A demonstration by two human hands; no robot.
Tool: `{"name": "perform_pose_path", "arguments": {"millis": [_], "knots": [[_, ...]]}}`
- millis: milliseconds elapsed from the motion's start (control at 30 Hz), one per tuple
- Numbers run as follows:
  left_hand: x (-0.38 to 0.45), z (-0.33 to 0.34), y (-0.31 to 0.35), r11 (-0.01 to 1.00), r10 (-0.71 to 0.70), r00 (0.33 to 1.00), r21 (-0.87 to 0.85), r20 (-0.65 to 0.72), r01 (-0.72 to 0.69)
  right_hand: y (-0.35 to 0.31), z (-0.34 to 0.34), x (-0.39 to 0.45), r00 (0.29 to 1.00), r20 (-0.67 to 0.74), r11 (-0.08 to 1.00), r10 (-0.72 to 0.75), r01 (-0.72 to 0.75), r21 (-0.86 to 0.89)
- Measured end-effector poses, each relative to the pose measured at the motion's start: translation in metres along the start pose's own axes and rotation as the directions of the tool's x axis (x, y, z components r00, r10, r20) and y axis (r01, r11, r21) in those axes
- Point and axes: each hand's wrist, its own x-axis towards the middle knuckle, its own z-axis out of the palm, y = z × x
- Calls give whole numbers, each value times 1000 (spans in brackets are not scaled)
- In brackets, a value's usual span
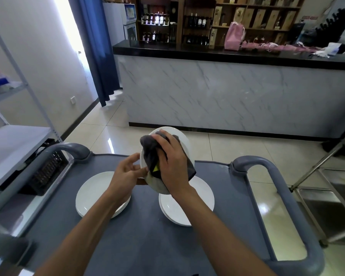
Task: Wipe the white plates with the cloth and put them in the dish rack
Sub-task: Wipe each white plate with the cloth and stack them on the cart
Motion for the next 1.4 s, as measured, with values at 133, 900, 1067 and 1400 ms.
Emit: {"name": "perform_pose_path", "arguments": {"millis": [133,900,1067,1400], "knots": [[-3,0,-7,991,12,998,-136,-69,-22,-4,1,7,994,95,981,-53,70,-179],[-14,0,8,976,85,996,-198,-10,-86,5,-11,47,953,118,960,278,-279,-9],[-18,-3,7,961,101,994,-257,-33,-106,15,-20,55,942,106,946,318,-323,34],[-22,-14,-1,937,69,996,-340,-51,-82,34,-37,47,909,182,923,374,-384,20]]}}
